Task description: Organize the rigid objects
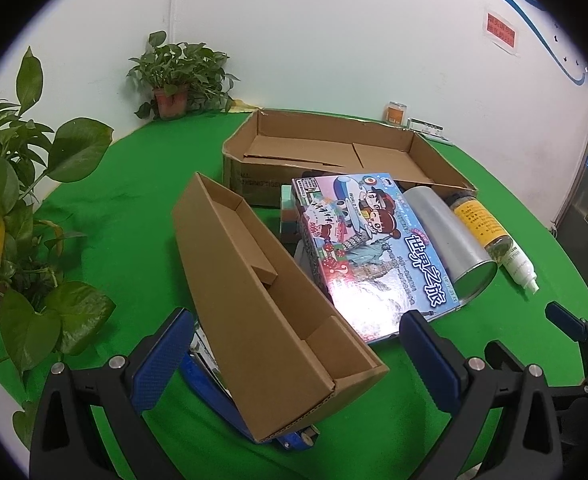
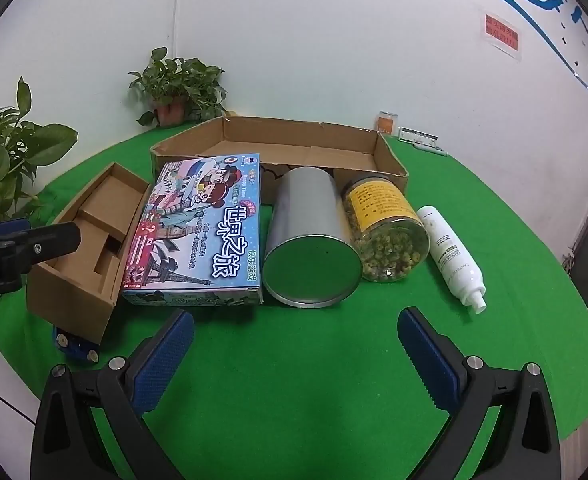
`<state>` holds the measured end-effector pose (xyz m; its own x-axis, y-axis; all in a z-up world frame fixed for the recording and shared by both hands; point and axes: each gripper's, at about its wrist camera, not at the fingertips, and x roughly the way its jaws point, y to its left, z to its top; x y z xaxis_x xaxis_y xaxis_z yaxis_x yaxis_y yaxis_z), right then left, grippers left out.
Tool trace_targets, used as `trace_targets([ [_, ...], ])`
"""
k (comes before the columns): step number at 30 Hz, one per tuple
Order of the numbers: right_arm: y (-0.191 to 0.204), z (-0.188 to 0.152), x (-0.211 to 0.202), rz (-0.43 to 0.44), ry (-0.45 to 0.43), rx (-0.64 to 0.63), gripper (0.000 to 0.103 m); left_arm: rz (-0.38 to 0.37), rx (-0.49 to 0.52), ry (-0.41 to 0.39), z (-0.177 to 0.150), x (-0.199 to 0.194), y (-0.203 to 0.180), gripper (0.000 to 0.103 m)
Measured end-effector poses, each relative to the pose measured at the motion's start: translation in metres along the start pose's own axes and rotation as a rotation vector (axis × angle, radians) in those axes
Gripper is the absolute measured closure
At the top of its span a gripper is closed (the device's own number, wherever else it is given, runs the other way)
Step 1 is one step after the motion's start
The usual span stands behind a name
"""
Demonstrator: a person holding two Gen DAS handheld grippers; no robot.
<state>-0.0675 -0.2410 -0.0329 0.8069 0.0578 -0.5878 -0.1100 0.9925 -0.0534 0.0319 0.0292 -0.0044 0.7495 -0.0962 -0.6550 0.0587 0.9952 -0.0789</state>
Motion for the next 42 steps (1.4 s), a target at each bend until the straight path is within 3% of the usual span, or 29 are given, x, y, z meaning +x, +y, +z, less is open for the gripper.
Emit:
trace_targets([
  [5, 0.013, 0.003, 0.002, 0.055, -0.007, -0.015, 0.000, -0.037, -0.033, 0.030, 0.004, 0.004, 0.009, 0.001],
  [11, 0.030, 0.009, -0.016, 0.227, -0.102, -0.029, 0.000, -0.090, -0.107, 0.087, 0.010, 0.018, 0.033, 0.001],
  [15, 0.063, 0.011, -0.027, 0.305, -0.152, -0.167, 0.000, -0.131, -0.159, 0.136, 0.012, 0.031, 0.050, 0.001],
  [17, 0.077, 0.014, -0.025, 0.383, -0.096, -0.193, 0.000, -0.171, -0.200, 0.162, 0.012, 0.039, 0.059, 0.003],
  [19, 0.094, 0.016, -0.018, 0.411, -0.085, -0.230, 0.000, -0.202, -0.218, 0.200, 0.010, 0.047, 0.065, 0.015],
  [20, 0.102, 0.018, -0.011, 0.430, -0.070, -0.242, 0.001, -0.223, -0.225, 0.212, 0.009, 0.050, 0.067, 0.016],
  [22, 0.110, 0.024, -0.002, 0.478, -0.031, -0.199, 0.001, -0.266, -0.259, 0.218, 0.009, 0.051, 0.073, 0.021],
  [23, 0.113, 0.025, 0.007, 0.506, 0.000, -0.170, 0.001, -0.266, -0.259, 0.214, 0.009, 0.050, 0.074, 0.021],
  [27, 0.124, 0.025, 0.033, 0.588, 0.107, -0.128, 0.023, -0.230, -0.255, 0.200, 0.014, 0.043, 0.084, 0.021],
  [31, 0.117, 0.025, 0.049, 0.629, 0.167, -0.044, 0.027, -0.183, -0.251, 0.173, 0.018, 0.035, 0.100, 0.024],
  [37, 0.120, 0.042, 0.063, 0.699, 0.241, 0.032, 0.028, -0.235, -0.265, 0.172, 0.024, 0.033, 0.112, 0.056],
  [39, 0.118, 0.050, 0.063, 0.753, 0.256, 0.076, 0.032, -0.253, -0.265, 0.192, 0.028, 0.033, 0.114, 0.062],
  [42, 0.119, 0.062, 0.065, 0.731, 0.259, 0.101, 0.034, -0.256, -0.250, 0.225, 0.029, 0.035, 0.111, 0.063],
])
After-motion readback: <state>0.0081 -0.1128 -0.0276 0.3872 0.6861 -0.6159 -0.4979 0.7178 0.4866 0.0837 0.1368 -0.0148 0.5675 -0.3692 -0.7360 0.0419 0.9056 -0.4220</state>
